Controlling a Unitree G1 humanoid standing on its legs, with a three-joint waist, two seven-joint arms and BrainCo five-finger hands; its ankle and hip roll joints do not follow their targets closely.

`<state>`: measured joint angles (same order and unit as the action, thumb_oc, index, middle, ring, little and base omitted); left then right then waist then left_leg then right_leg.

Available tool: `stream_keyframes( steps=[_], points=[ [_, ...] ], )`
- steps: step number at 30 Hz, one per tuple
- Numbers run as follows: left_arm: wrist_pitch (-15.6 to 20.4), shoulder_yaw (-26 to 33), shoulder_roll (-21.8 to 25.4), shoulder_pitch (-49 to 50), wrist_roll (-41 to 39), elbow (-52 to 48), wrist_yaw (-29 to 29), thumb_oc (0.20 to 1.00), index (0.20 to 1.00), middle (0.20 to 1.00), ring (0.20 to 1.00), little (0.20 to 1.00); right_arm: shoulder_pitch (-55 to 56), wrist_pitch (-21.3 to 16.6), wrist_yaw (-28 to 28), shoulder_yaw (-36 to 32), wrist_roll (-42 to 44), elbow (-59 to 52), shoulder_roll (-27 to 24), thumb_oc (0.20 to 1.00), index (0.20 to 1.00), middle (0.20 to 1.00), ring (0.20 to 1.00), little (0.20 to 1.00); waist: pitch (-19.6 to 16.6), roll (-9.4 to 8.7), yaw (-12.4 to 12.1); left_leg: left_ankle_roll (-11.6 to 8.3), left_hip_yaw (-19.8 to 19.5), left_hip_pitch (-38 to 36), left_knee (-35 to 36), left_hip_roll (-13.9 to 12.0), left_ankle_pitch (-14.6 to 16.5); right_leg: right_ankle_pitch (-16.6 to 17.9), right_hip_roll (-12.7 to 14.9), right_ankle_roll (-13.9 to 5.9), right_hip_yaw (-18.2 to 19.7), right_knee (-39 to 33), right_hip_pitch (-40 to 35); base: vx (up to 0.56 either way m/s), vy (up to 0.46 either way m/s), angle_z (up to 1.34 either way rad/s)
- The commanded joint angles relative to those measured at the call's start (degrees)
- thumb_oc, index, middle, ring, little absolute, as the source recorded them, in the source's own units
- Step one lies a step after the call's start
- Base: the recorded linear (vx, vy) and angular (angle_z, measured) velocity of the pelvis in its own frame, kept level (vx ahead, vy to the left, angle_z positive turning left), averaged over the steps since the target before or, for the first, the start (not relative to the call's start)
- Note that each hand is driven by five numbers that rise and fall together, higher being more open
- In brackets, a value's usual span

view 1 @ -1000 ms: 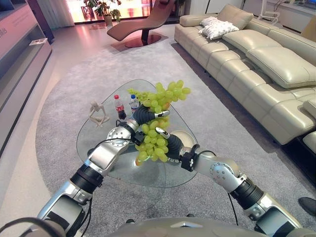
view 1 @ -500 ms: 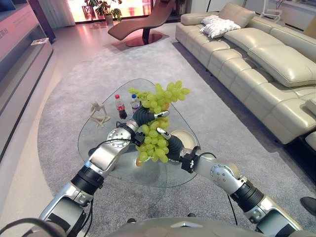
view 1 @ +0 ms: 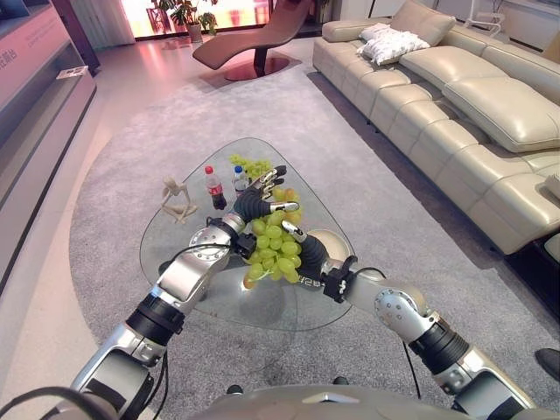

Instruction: Pick up fruits into the plate

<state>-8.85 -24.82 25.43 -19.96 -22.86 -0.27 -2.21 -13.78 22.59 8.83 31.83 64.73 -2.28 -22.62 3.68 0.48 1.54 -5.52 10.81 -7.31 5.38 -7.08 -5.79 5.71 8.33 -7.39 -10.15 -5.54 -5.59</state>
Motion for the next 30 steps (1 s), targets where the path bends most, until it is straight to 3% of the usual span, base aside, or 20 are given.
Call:
stream_keyframes(
  steps=[1,7,16,19,21,24,30],
  points=[
    [1.1,1.3,0.9,-2.3,-3.3,2.5,-3.6,1.0,1.0,1.0,1.0,1.0,-3.9,-6.9,2.2,-8.1,4.9,-6.8,5.8,0.2,0.2,0.2,0.2,0.2,1.5,-1.13,-0.3,0.69,-1.2,-1.0,-1.6,-0.1,7.4,-6.5,1.0,-0.54,-3.2,3.1,-3.0,0.0,0.0,0.0],
    [1.6,4.3,2.8,0.7,-5.9,3.4,-5.4,1.0,1.0,1.0,1.0,1.0,-1.6,-8.7,1.8,-11.4,5.3,-6.0,4.5,0.2,0.2,0.2,0.2,0.2,1.5,-0.8,-0.3,0.7,-0.9,-1.1,-1.5,-0.2,7.2,-6.6,1.0,-0.45,-3.5,3.2,-3.1,0.01,0.001,0.01],
    [6.0,10.6,4.2,6.3,-9.7,4.9,-7.1,1.0,1.0,1.0,1.0,1.0,2.3,-10.2,1.9,-17.1,4.8,-3.4,3.1,0.2,0.2,0.2,0.2,0.2,1.5,-0.78,-0.6,0.65,-1.0,-0.7,-1.3,-0.2,7.0,-6.4,1.1,-0.31,-3.9,3.1,-2.9,0.02,0.002,0.05],
    [7.6,12.4,3.9,8.0,-12.6,4.7,-7.4,1.0,1.0,1.0,1.0,1.0,3.6,-10.4,2.1,-18.5,4.6,-2.0,2.8,0.2,0.2,0.2,0.2,0.2,1.6,-0.84,-0.8,0.68,-1.0,-0.6,-1.3,-0.2,6.9,-6.4,1.1,-0.22,-4.0,3.1,-2.9,0.03,0.003,0.02],
    [10.5,14.5,2.0,10.0,-16.9,4.2,-7.0,1.0,1.0,1.0,1.0,1.0,4.9,-10.9,3.0,-19.9,3.7,0.0,3.0,0.2,0.2,0.2,0.2,0.2,1.9,-1.05,-1.1,0.69,-1.1,-0.4,-1.4,-0.1,7.0,-6.5,1.1,-0.08,-4.2,3.1,-2.8,0.05,0.007,0.05],
    [14.0,15.9,0.6,11.5,-16.8,5.0,-5.8,1.0,1.0,1.0,1.0,1.0,5.8,-11.5,3.1,-20.7,2.9,1.7,2.9,0.2,0.2,0.2,0.2,0.2,2.3,-1.24,-1.2,0.65,-1.1,-0.3,-1.3,0.0,7.0,-6.5,1.2,-0.01,-4.5,3.1,-2.8,0.05,0.006,0.03],
    [15.2,16.8,-1.0,13.7,-14.2,8.4,-2.8,1.0,1.0,1.0,1.0,1.0,6.0,-12.7,1.5,-22.0,-0.3,5.8,2.7,0.2,0.2,0.2,0.2,0.2,3.6,-1.49,-2.0,0.83,-1.9,0.8,-1.7,0.4,7.2,-7.0,1.0,0.23,-4.5,3.7,-1.9,0.04,0.005,0.01]
  ],
)
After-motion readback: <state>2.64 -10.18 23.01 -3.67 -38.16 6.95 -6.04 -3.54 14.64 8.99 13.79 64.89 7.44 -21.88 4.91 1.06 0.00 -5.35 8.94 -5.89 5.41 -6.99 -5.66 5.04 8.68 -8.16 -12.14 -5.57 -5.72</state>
